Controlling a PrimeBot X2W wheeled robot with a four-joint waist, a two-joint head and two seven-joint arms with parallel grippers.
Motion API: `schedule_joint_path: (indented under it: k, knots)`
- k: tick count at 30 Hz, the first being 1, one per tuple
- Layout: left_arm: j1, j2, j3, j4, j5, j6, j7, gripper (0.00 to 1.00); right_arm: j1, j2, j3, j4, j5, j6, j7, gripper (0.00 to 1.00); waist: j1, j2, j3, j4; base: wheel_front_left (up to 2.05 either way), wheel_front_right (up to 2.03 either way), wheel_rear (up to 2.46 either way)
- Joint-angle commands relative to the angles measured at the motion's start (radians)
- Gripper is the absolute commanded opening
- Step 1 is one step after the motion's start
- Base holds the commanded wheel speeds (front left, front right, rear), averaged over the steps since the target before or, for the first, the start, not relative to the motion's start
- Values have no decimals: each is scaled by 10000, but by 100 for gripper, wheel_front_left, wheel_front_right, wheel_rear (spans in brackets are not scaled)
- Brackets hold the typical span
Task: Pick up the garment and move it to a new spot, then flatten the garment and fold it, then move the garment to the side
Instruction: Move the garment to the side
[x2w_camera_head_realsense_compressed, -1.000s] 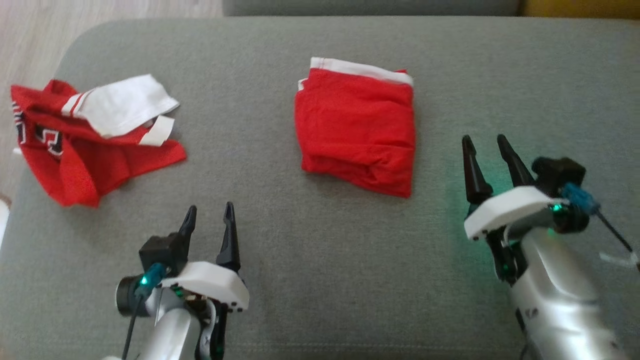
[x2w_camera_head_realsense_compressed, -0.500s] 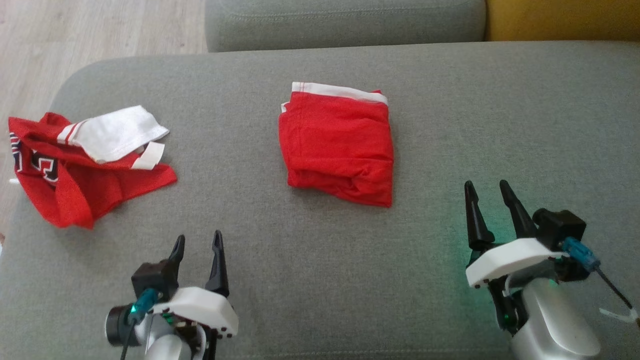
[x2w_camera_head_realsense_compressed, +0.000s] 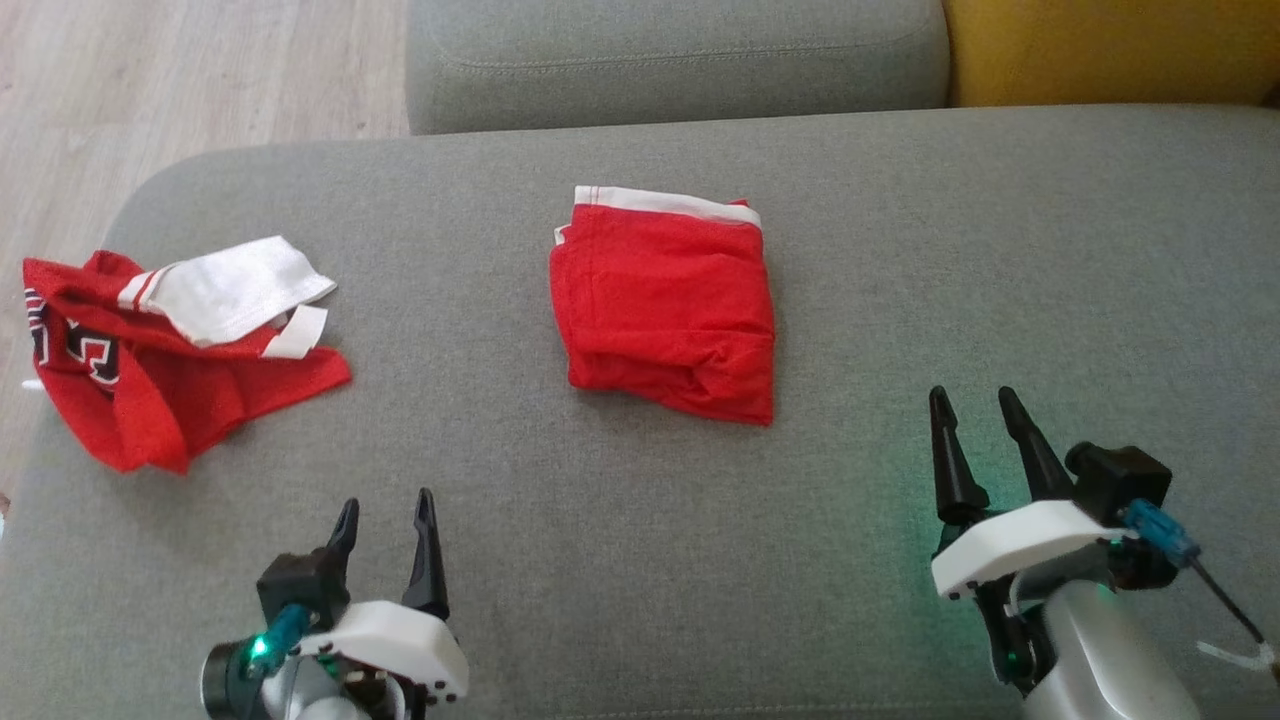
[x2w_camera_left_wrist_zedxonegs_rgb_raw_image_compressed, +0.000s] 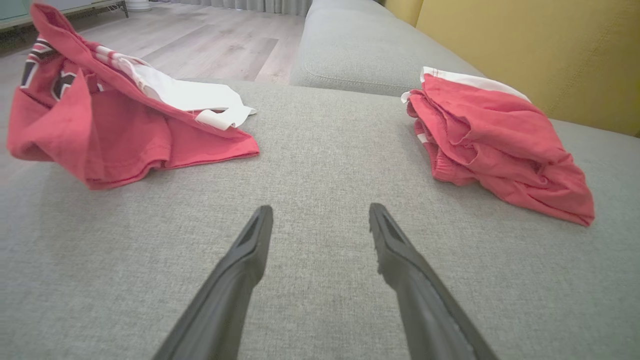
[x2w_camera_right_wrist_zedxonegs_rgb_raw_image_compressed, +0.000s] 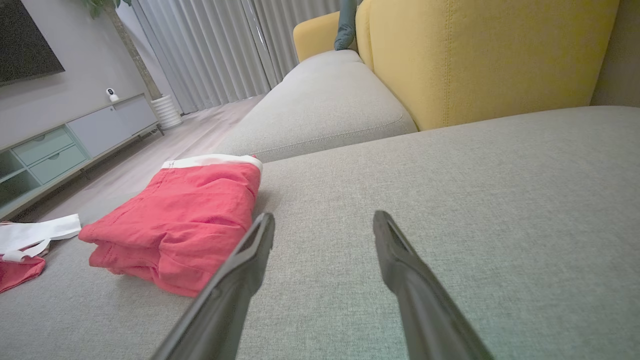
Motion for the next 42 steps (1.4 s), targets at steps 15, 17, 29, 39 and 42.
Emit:
schedule_joint_path:
  k: [15, 17, 29, 39, 42]
  knots:
    - [-390, 110, 338, -396, 180, 100, -61, 100, -195, 47, 373, -403, -149, 65, -110, 100, 0, 0, 259, 52, 0, 0, 0]
    - [-413, 110, 320, -410, 177, 99, -61, 100, -213, 47, 386, -401, -149, 65, -110, 100, 0, 0, 307, 76, 0, 0, 0]
    - [-1176, 110, -433, -627, -73, 46, -61, 100, -1378, 47, 525, 103, -706, 65, -110, 100, 0, 0, 1551, 1018, 0, 0, 0]
    - [-1728, 110, -975, -734, -365, 76, -61, 100, -3211, 47, 270, 1389, -1079, 65, -111, 100, 0, 0, 2412, 2192, 0, 0, 0]
    - [-1785, 110, -1054, -751, -411, 69, -61, 100, -3739, 47, 57, 2116, -1056, 65, -71, 100, 0, 0, 2549, 2421, 0, 0, 0]
